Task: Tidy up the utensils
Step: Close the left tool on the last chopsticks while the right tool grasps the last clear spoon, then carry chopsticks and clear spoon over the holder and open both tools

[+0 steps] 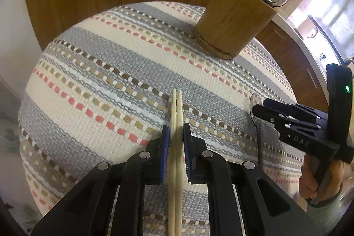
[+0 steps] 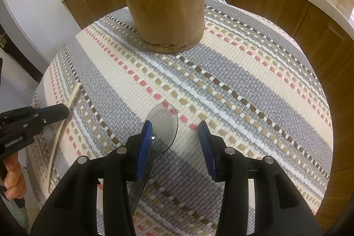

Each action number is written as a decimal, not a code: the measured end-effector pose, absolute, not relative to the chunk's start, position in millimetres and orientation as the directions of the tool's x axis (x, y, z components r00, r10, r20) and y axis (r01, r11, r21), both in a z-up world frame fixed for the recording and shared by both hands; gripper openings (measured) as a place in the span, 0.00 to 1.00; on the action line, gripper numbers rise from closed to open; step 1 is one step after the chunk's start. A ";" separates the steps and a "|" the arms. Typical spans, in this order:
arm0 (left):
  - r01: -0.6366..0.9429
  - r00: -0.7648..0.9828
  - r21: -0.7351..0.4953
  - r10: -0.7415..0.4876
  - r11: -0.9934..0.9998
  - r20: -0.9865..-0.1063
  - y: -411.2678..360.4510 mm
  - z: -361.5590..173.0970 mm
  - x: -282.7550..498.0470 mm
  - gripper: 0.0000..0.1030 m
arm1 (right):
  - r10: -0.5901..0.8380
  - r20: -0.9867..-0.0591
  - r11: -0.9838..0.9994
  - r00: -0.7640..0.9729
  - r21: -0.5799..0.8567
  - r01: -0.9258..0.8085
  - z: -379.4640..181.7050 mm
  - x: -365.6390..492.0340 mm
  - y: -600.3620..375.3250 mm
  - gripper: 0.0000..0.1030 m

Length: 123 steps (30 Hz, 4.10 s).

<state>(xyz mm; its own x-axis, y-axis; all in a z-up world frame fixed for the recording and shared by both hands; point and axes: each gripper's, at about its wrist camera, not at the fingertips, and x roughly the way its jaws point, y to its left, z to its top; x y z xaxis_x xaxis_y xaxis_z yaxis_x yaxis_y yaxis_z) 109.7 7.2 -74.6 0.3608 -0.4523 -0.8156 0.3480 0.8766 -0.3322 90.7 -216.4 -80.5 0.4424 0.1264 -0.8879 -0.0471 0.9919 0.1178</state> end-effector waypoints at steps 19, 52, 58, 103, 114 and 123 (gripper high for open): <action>0.453 0.499 0.069 -0.189 0.889 -0.846 -45.2 -76.0 110.9 0.11 | 0.150 -0.886 0.983 0.439 0.085 -0.164 -80.1 85.3 -195.8 0.04; 0.509 0.777 -0.270 -0.571 0.817 -0.264 9.4 68.7 53.4 0.09 | 0.175 -0.519 0.982 0.836 0.156 -0.109 50.3 26.1 -232.3 0.03; 0.522 0.804 -0.245 -0.567 0.817 -0.178 -1.3 86.3 50.3 0.09 | 0.153 -0.420 0.983 0.895 0.161 -0.092 72.8 28.3 -233.8 0.03; 0.372 0.928 -0.388 -0.350 0.843 0.130 -81.3 87.3 188.3 0.10 | -0.071 0.003 0.988 0.997 0.135 0.070 88.1 140.8 -249.4 0.03; 0.358 0.934 -0.339 -0.335 0.870 0.128 -87.3 78.9 184.7 0.10 | -0.076 0.063 0.991 0.995 0.117 0.068 91.3 135.3 -233.3 0.03; 0.349 0.936 -0.326 -0.343 0.879 0.079 -79.2 67.0 187.5 0.10 | -0.071 0.040 0.990 0.997 0.126 0.066 80.9 130.1 -231.1 0.03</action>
